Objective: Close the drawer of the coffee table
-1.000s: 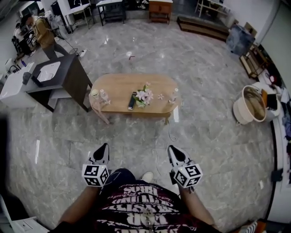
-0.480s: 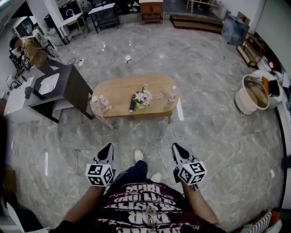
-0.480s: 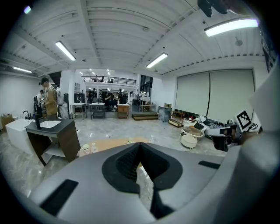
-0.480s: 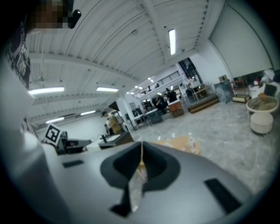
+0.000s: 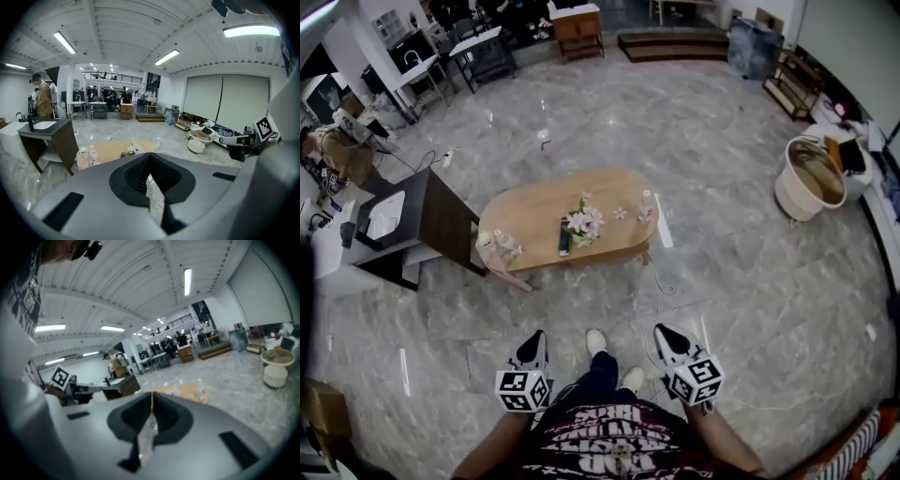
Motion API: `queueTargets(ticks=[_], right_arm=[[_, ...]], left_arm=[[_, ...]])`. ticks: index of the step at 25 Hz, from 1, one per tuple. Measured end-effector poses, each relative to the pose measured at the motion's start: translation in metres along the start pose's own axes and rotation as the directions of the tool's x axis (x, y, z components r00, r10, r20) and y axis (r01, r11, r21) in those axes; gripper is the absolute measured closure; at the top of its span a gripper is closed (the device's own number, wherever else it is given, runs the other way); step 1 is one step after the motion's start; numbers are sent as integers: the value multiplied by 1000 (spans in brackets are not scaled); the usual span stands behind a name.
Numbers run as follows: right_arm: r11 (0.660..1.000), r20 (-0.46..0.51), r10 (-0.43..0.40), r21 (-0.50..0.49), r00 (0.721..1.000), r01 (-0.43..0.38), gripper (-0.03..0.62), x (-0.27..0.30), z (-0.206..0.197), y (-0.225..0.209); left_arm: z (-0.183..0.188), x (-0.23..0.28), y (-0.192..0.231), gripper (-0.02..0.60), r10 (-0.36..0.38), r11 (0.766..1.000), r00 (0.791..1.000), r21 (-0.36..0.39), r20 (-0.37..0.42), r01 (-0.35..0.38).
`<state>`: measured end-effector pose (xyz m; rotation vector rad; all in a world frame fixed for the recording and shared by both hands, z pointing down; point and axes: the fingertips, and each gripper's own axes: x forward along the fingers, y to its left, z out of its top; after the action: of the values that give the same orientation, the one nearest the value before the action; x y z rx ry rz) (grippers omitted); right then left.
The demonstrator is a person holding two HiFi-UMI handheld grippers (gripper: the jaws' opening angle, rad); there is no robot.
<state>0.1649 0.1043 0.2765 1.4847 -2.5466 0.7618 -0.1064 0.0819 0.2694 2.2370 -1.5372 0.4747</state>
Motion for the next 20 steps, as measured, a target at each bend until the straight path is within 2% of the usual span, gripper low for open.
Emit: queueTargets(ticks=[4, 8, 20], right_arm=[[999, -35, -36, 27, 999, 37, 559, 11, -6, -16], [998, -14, -61, 16, 998, 61, 559, 35, 16, -27], [992, -38, -20, -123, 999, 16, 559, 140, 87, -8]], left_arm=[[-2, 17, 12, 560, -2, 1000, 1000, -25, -23, 1], [14, 40, 26, 560, -14, 1000, 1000, -24, -8, 13], [73, 115, 105, 560, -11, 996, 997, -91, 78, 18]])
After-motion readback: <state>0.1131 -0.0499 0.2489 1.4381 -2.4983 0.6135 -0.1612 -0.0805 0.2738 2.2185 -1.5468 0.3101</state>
